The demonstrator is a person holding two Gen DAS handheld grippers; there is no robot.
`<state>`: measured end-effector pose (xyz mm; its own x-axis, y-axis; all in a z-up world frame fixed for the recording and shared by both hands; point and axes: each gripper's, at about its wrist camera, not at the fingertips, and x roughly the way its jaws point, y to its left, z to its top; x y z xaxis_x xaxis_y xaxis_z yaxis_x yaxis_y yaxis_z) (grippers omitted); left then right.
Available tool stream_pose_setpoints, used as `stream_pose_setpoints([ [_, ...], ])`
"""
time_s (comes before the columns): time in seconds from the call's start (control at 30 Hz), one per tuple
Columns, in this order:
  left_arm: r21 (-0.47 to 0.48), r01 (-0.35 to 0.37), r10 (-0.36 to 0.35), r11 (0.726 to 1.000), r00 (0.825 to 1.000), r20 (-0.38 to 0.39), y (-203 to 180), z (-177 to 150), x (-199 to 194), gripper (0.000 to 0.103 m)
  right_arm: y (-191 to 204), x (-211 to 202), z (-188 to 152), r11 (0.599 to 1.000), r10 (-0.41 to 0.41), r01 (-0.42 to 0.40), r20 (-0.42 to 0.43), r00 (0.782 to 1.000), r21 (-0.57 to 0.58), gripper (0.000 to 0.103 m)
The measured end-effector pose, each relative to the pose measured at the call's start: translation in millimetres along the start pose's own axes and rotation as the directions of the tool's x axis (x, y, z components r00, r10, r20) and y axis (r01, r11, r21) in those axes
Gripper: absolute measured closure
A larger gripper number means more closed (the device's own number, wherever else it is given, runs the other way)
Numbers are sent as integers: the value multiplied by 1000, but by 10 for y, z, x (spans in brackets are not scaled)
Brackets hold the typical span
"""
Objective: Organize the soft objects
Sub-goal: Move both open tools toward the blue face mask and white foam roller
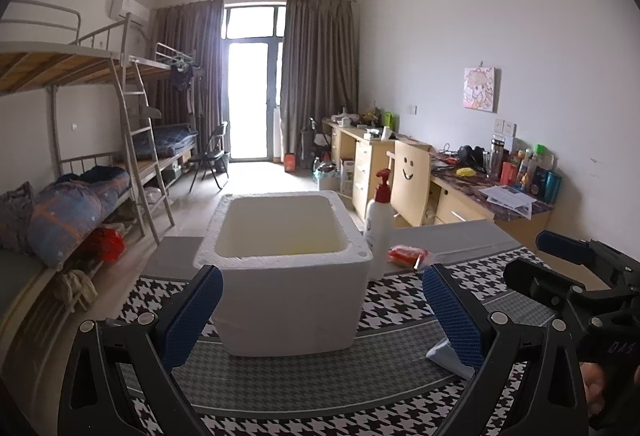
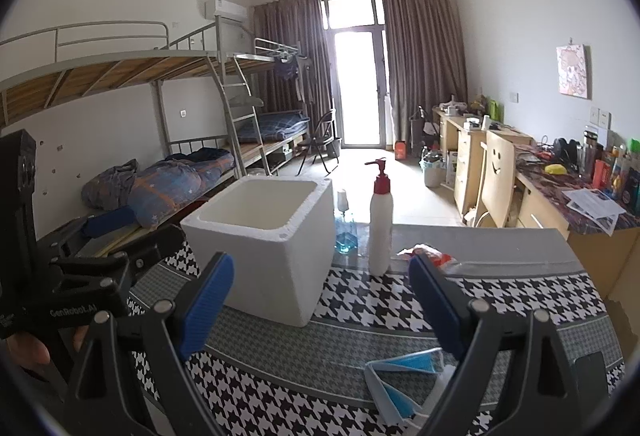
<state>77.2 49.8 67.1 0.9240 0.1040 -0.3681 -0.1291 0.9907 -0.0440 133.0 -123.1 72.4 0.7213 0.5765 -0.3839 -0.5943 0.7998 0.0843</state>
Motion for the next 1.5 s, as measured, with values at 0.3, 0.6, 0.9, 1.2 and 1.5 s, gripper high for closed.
stream_pose_setpoints([
  [0.3, 13, 61, -61, 998, 998, -28, -155, -97, 41, 3, -130, -65, -76, 999, -33, 33, -3, 999, 26, 11],
  [0.6, 1, 94, -94, 996, 994, -48, -278, -198, 112, 3, -211, -121, -154, 997, -66, 67, -13, 998, 39, 11],
  [0.9, 23, 121, -119, 992, 991, -65, -409, -282, 155, 3, -316, -163, -246, 993, -98, 100, -36, 995, 67, 11],
  [1.2, 47, 142, -137, 989, 986, -92, -549, -374, 227, 3, -421, -219, -342, 986, -142, 146, -45, 989, 84, 11],
  [1.5, 15, 166, -163, 986, 979, -126, -584, -420, 328, 3, -558, -271, -446, 978, -177, 182, -61, 982, 98, 11],
])
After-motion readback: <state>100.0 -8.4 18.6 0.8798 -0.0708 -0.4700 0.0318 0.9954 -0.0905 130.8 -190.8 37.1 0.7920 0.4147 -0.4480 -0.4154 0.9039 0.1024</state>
